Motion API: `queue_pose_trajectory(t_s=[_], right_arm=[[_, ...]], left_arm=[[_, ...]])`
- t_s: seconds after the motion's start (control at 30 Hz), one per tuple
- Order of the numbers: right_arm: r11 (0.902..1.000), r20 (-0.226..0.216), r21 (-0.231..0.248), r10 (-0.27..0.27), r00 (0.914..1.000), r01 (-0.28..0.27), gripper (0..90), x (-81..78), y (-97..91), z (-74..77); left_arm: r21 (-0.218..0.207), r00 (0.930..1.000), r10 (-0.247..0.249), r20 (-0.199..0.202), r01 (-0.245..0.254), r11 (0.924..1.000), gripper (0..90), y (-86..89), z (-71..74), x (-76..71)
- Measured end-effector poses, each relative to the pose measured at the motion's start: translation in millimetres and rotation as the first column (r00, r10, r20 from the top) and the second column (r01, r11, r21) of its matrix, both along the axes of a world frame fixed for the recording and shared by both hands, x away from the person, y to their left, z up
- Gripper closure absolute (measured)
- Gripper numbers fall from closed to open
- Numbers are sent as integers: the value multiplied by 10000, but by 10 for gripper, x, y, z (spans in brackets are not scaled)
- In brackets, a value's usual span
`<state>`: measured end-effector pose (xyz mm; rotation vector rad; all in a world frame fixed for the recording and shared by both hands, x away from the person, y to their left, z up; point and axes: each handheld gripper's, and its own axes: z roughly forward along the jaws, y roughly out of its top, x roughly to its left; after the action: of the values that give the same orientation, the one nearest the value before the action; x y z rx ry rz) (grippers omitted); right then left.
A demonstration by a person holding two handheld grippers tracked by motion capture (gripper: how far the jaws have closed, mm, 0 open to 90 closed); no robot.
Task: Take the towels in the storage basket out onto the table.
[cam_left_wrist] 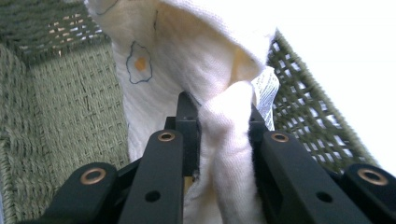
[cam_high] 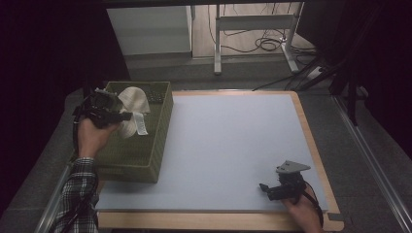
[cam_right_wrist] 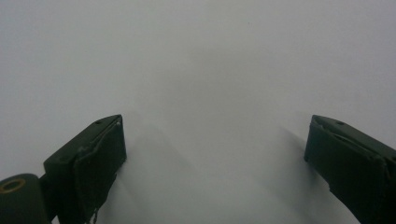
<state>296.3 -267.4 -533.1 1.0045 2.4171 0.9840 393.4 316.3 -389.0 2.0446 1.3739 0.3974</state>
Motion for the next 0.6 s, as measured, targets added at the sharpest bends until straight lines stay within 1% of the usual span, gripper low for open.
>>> queue_pose_trajectory(t_s=[0.2,0.4,0.6], right_arm=[[10000,0,-3,1,10000,-1,55,0,0,0],[10000,-1,-2,-1,10000,1,55,0,0,0],[10000,0,-3,0,10000,0,55,0,0,0]], left_arm=[[-69,9993,-108,356,111,9999,766,-45,147,-93],[-236,9965,-431,711,449,9987,766,-134,268,-161],[-120,9922,-811,944,826,9965,766,-278,378,-201]])
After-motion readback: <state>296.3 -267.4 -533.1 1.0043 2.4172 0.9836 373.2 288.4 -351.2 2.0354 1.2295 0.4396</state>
